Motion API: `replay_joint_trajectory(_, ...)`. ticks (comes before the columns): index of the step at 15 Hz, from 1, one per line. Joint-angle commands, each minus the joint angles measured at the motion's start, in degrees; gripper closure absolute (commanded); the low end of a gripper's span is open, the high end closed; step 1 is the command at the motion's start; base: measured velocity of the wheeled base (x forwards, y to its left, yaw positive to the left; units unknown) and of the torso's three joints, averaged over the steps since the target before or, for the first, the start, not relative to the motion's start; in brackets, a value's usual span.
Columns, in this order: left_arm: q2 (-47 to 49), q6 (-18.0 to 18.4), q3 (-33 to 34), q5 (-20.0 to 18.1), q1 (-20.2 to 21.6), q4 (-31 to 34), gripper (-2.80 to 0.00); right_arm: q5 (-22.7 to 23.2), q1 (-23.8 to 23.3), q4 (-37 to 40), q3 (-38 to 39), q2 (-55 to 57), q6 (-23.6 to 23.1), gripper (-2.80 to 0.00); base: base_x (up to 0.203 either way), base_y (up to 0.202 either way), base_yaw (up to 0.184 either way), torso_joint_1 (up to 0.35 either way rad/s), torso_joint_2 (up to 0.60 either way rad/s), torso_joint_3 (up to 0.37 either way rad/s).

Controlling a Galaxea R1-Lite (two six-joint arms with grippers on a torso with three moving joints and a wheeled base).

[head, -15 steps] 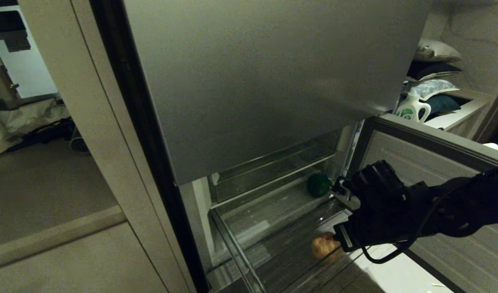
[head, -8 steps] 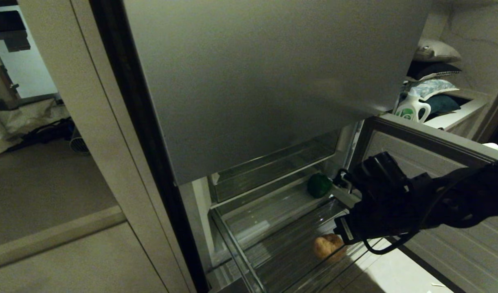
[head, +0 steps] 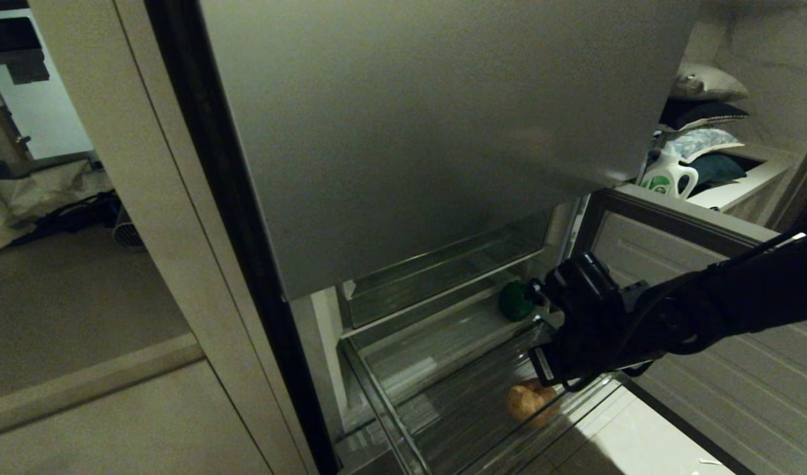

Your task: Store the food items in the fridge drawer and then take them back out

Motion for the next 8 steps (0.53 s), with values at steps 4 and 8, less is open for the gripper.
replay_joint_trajectory(4,0.05,0.02,0.00,0.01,-0.05,0.02,0.00,0.28,-0.48,5.16,-6.23,3.46,-0.13,-2.80,0.000,0.000,0.000,0.000,0.00,0.000)
replay_joint_trajectory(8,0.05,0.02,0.00,0.01,-0.01,0.02,0.00,3.20,-0.49,12.10,-12.20,4.95,0.17,-2.80,0.000,0.000,0.000,0.000,0.00,0.000)
